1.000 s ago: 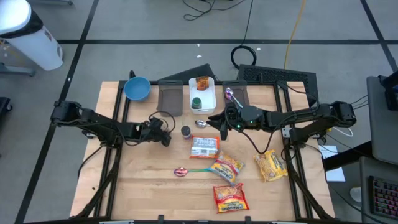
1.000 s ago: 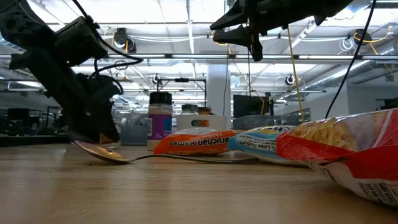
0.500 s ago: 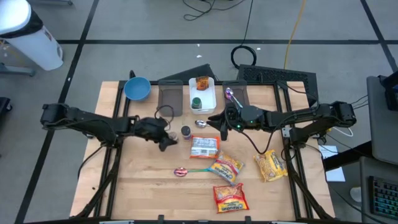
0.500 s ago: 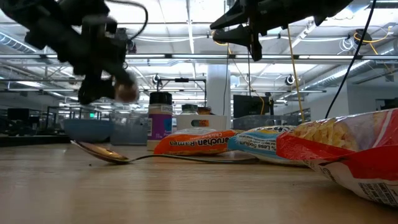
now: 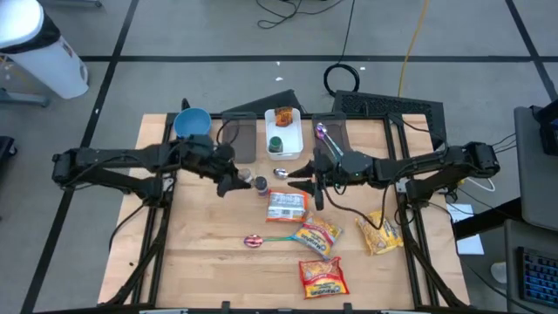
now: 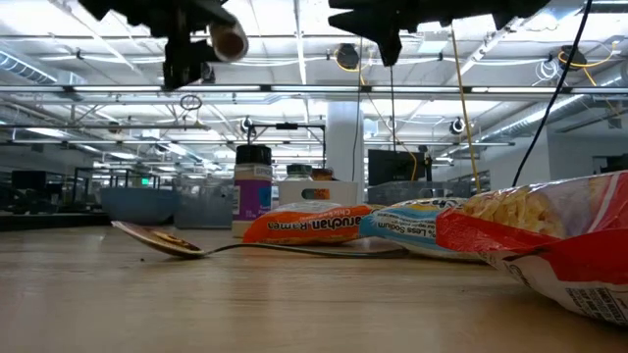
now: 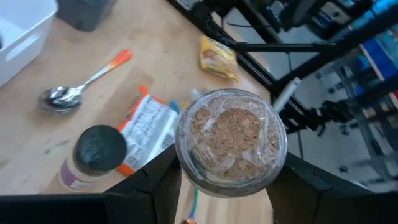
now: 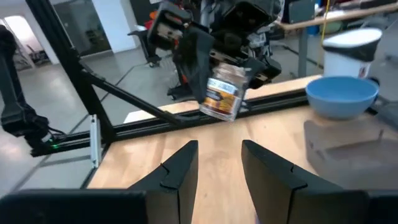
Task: Pick & Place Food Item
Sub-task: Put the brown seasoning bottle into the white bin
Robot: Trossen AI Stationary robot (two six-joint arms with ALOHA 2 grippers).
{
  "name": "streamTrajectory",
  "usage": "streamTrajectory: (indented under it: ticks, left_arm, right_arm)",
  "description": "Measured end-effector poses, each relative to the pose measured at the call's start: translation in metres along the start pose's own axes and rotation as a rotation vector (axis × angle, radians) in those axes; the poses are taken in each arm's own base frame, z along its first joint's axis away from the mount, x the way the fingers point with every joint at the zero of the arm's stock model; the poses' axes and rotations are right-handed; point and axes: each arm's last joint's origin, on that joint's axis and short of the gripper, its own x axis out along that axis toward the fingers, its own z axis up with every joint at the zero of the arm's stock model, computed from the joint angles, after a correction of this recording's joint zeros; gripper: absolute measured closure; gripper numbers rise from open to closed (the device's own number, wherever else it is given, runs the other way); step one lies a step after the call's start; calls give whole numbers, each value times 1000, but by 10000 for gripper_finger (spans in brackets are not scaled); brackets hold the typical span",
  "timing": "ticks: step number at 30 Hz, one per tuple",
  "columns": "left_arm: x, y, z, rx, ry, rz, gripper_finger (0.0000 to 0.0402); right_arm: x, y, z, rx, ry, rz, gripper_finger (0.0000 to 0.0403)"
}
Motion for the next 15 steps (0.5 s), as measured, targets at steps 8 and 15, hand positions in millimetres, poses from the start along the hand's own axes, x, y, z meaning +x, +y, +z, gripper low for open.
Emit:
streamTrajectory:
  ticks: [8, 15]
  left_arm:
    - [8, -17, 37, 21, 82, -100, 204]
    - [27, -31, 63, 131, 176, -27, 204]
  right_arm:
    - [6, 6, 28, -80, 48, 17, 224]
    - [19, -4, 41, 89, 3, 50, 161]
